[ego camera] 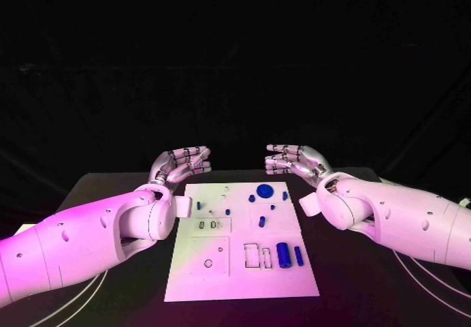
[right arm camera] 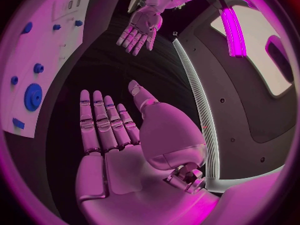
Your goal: Assemble the parts on the task board
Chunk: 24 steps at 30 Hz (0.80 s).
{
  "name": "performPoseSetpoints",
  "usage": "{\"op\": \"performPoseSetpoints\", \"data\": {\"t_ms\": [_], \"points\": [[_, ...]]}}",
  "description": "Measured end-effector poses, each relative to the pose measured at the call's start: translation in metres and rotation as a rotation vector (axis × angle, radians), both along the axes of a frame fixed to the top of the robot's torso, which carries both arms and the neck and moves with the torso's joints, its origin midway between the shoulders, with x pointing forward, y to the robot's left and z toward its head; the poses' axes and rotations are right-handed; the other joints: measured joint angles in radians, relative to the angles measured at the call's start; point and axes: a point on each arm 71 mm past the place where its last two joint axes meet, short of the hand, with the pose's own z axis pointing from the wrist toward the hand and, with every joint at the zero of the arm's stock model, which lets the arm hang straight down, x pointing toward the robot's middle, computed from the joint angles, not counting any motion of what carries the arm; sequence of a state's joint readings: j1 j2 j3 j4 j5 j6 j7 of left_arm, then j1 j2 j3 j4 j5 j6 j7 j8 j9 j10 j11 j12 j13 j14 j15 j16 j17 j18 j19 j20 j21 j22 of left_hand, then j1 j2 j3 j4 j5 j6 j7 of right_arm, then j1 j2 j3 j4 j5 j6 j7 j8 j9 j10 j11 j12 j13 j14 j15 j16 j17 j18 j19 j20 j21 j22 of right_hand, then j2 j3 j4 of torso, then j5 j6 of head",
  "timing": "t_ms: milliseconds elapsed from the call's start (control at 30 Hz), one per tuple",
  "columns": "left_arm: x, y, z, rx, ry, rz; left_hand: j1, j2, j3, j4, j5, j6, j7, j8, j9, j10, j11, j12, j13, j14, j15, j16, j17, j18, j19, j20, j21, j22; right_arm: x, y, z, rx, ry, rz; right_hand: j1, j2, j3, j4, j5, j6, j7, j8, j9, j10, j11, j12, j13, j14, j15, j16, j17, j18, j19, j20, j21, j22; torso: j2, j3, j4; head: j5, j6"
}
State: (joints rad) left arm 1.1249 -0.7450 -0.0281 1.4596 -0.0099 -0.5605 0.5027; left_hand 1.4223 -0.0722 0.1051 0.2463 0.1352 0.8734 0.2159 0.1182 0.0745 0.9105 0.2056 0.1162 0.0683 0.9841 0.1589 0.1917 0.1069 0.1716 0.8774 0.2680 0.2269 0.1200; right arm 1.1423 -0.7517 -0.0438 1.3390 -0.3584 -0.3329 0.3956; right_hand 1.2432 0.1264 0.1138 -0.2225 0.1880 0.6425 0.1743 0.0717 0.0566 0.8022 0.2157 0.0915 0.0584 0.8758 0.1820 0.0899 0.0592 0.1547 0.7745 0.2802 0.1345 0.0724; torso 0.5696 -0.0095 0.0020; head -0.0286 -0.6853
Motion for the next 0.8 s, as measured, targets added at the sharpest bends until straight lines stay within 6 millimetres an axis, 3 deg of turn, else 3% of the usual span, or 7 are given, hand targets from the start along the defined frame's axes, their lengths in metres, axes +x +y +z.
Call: {"op": "performPoseSetpoints", "data": {"t_ms": [67, 133, 233, 500, 700, 767, 800], "points": [[-0.003, -0.003, 0.001, -0.004, -0.002, -0.016, 0.006, 0.005, 0.001, -0.017, 0.0, 0.021, 0.008, 0.0, -0.002, 0.026, -0.006, 0.0, -0.001, 0.025, -0.007, 0.0, 0.001, 0.0, 0.028, -0.007, 0.0, -0.001, 0.0, 0.001, 0.002, -0.039, -0.029, 0.01, 0.009, -0.002, 0.013, -0.013, 0.0, 0.048, 0.008, 0.001, 0.001, 0.043, -0.006, 0.0, 0.0, 0.042, -0.007, 0.0, 0.001, 0.0, 0.03, -0.003, 0.004, 0.0, 0.007, -0.0006, 0.0008, -0.006, 0.003], [-0.005, -0.004, 0.003, -0.008, -0.003, -0.031, 0.008, 0.008, 0.001, -0.033, 0.0, 0.035, 0.015, 0.0, -0.006, 0.045, -0.013, 0.0, -0.002, 0.046, -0.015, 0.0, 0.004, 0.0, 0.048, -0.015, 0.0, -0.006, 0.001, 0.002, 0.005, -0.083, -0.063, 0.02, 0.019, -0.001, 0.027, -0.027, -0.006, 0.097, 0.016, 0.001, 0.002, 0.082, -0.012, 0.0, 0.001, 0.081, -0.014, 0.0, 0.001, 0.015, 0.059, -0.007, 0.012, 0.0, 0.014, -0.0018, 0.002, -0.009, 0.007], [-0.009, -0.001, 0.005, -0.009, -0.005, -0.042, 0.007, 0.016, 0.0, -0.043, 0.0, 0.054, 0.02, 0.0, -0.006, 0.074, -0.022, 0.0, -0.002, 0.083, -0.025, 0.0, 0.014, 0.0, 0.081, -0.025, 0.0, -0.01, 0.005, -0.001, 0.012, -0.144, -0.112, 0.022, 0.023, -0.005, 0.044, -0.044, -0.011, 0.152, 0.025, 0.001, 0.004, 0.121, -0.019, 0.0, 0.001, 0.124, -0.024, 0.0, 0.001, 0.015, 0.091, -0.014, 0.019, 0.0, 0.026, -0.0043, 0.0049, -0.014, 0.012], [-0.022, -0.002, 0.015, -0.035, -0.006, -0.088, 0.001, 0.022, -0.001, -0.067, 0.0, 0.09, 0.005, 0.0, -0.007, 0.136, -0.045, 0.012, 0.002, 0.18, -0.055, 0.021, 0.06, 0.0, 0.166, -0.055, 0.009, -0.01, 0.013, -0.001, 0.03, -0.35, -0.232, 0.059, 0.039, -0.022, 0.107, -0.06, -0.016, 0.262, 0.05, 0.001, 0.008, 0.221, -0.042, -0.007, 0.004, 0.25, -0.059, 0.005, 0.009, 0.015, 0.184, -0.05, 0.056, 0.005, 0.059, -0.0128, 0.0188, -0.028, 0.022], [-0.034, -0.008, 0.023, -0.064, 0.003, -0.132, -0.003, 0.026, 0.0, -0.068, 0.0, 0.097, 0.005, 0.0, -0.007, 0.143, -0.045, 0.012, 0.002, 0.185, -0.061, 0.025, 0.07, 0.0, 0.172, -0.059, 0.009, -0.01, 0.016, 0.012, 0.038, -0.589, -0.323, 0.133, 0.042, -0.059, 0.13, -0.061, -0.022, 0.321, 0.03, 0.001, 0.01, 0.301, -0.072, -0.007, 0.008, 0.385, -0.104, 0.046, 0.034, 0.015, 0.29, -0.099, 0.12, 0.029, 0.087, -0.0191, 0.032, -0.04, 0.028], [-0.038, -0.01, 0.025, -0.075, 0.008, -0.144, -0.003, 0.026, 0.0, -0.068, 0.0, 0.097, 0.005, 0.0, -0.007, 0.146, -0.049, 0.012, 0.002, 0.186, -0.061, 0.025, 0.07, 0.0, 0.172, -0.059, 0.009, -0.01, 0.017, 0.017, 0.041, -0.684, -0.352, 0.158, 0.039, -0.096, 0.133, -0.058, -0.032, 0.368, 0.007, 0.001, 0.012, 0.366, -0.1, -0.011, 0.01, 0.522, -0.146, 0.102, 0.076, 0.015, 0.394, -0.149, 0.2, 0.065, 0.097, -0.0215, 0.0374, -0.044, 0.031], [-0.039, -0.011, 0.026, -0.081, 0.011, -0.15, -0.003, 0.026, 0.0, -0.068, 0.0, 0.097, 0.005, 0.0, -0.007, 0.146, -0.049, 0.012, 0.002, 0.185, -0.061, 0.025, 0.07, 0.0, 0.172, -0.059, 0.009, -0.01, 0.018, 0.019, 0.042, -0.725, -0.364, 0.168, 0.039, -0.103, 0.133, -0.058, -0.036, 0.384, -0.001, 0.001, 0.013, 0.388, -0.11, -0.011, 0.011, 0.562, -0.159, 0.126, 0.093, 0.015, 0.427, -0.165, 0.228, 0.078, 0.101, -0.0227, 0.0393, -0.047, 0.033]]}}
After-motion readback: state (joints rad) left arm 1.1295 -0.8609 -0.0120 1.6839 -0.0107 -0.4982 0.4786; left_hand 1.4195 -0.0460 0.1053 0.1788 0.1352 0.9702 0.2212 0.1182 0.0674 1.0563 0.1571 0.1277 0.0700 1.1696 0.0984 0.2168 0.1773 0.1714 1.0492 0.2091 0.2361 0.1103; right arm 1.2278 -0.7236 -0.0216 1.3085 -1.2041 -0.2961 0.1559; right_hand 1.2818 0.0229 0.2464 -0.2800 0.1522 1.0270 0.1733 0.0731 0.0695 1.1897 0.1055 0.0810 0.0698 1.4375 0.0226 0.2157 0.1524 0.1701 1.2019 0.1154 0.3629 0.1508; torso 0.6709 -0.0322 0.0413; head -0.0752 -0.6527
